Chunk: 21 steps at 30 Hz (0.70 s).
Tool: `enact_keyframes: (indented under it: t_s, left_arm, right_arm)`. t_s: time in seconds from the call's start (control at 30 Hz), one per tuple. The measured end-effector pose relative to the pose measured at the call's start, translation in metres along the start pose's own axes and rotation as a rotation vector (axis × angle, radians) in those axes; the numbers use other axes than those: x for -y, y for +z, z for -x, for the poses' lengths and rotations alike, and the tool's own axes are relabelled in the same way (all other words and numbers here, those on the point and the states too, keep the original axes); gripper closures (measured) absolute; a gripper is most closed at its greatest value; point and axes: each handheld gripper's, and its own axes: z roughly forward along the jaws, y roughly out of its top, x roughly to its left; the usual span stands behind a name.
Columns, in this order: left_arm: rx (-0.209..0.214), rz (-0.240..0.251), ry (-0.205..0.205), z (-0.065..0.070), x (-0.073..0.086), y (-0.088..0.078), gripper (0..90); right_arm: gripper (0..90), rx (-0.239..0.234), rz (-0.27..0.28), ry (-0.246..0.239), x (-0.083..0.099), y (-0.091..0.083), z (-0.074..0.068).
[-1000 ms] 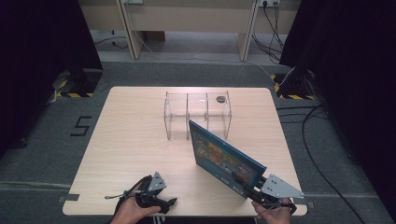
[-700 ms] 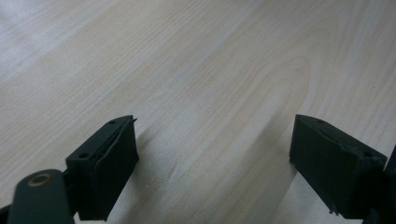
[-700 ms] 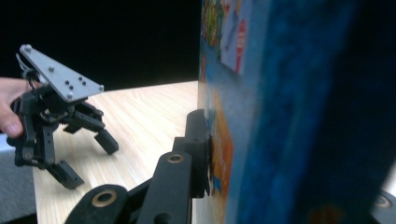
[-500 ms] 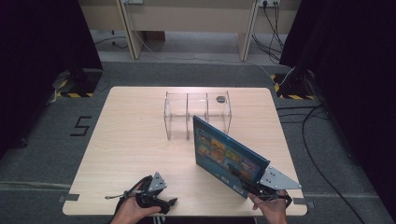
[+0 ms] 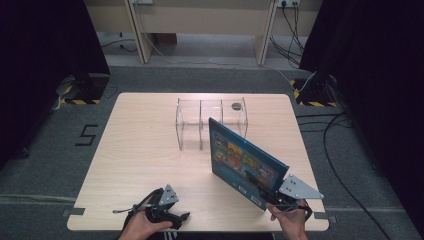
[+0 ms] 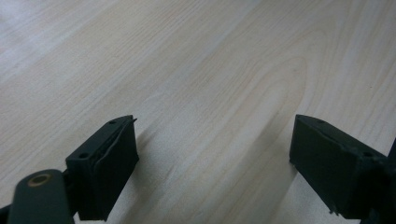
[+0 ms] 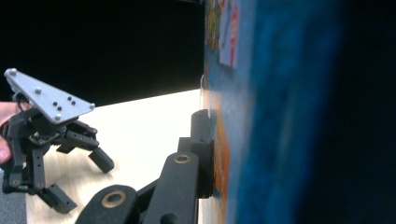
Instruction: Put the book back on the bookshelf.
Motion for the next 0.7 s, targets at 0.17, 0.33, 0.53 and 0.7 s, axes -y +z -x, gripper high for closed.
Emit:
enact_keyframes:
  t_s: [0.17, 0.33, 0.53, 0.7]
  left_arm:
    - [0.0, 0.002, 0.002, 0.0, 0.0, 0.0, 13.9]
    - [0.0, 0.005, -0.001, 0.0, 0.0, 0.0, 13.9]
    - [0.001, 0.006, -0.001, 0.0, 0.0, 0.0, 13.9]
    - [0.001, 0.006, -0.002, 0.0, 0.0, 0.0, 13.9]
  right_arm:
    - [82.7, 0.033, 0.035, 0.025, -0.008, -0.003, 0.006]
    - [82.8, 0.077, 0.046, -0.003, -0.017, -0.005, 0.014]
    - [82.8, 0.125, 0.044, -0.005, -0.024, -0.003, 0.023]
    - [82.8, 0.163, 0.047, -0.004, -0.027, 0.001, 0.031]
